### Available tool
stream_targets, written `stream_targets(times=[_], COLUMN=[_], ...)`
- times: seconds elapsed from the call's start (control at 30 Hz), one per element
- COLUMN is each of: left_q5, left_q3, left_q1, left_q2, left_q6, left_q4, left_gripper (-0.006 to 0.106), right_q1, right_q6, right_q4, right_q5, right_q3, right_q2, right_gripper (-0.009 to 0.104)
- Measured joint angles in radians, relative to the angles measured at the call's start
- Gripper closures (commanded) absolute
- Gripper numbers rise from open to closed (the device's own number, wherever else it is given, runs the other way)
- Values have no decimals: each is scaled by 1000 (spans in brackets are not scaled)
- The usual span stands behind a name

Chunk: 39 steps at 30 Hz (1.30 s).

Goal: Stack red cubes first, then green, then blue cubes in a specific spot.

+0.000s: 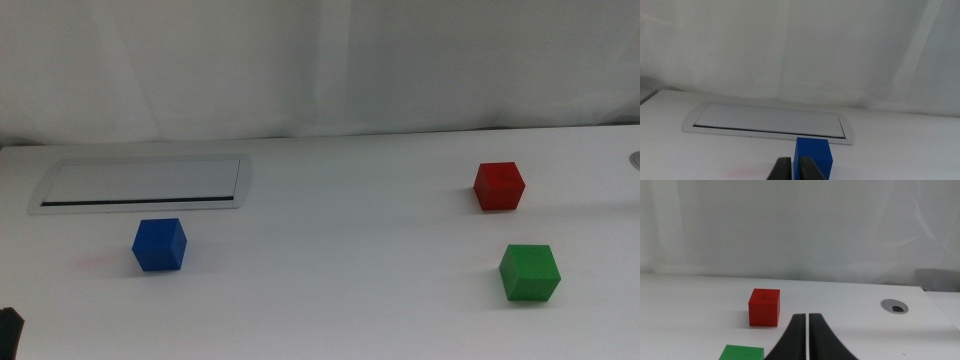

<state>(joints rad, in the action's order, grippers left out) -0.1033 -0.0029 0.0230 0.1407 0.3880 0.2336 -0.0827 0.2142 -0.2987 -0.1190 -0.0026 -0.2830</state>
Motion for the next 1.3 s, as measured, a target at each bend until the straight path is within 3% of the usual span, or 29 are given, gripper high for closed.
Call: stream_targets(times=[0.07, 0.17, 0.2, 0.23, 0.27, 0.3, 0.73, 1.03, 1.3], left_q5=[0, 0, 0, 0, 0, 0, 0, 0, 0], left_q3=[0, 0, 0, 0, 0, 0, 0, 0, 0], left_q1=[0, 0, 0, 0, 0, 0, 0, 0, 0], left_q2=[0, 0, 0, 0, 0, 0, 0, 0, 0], left_q6=[0, 2, 10, 29, 33, 38, 45, 47, 47], left_q4=[0, 0, 0, -2, -4, -7, -7, -7, -7], left_gripper=[93, 67, 53, 23, 7, 8, 8, 8, 8], right_q1=[0, 0, 0, 0, 0, 0, 0, 0, 0], right_q6=[0, 0, 0, 0, 0, 0, 52, 96, 0], right_q4=[14, 78, 99, 138, 146, 155, 183, 216, 214], right_q5=[0, -4, -10, -25, -32, -39, -53, 253, 580], right_q3=[0, 0, 0, 0, 0, 0, 0, -223, -572], right_q2=[0, 0, 0, 0, 0, 0, 0, 0, -112], right_gripper=[82, 51, 36, 10, -3, -8, -8, -8, -8])
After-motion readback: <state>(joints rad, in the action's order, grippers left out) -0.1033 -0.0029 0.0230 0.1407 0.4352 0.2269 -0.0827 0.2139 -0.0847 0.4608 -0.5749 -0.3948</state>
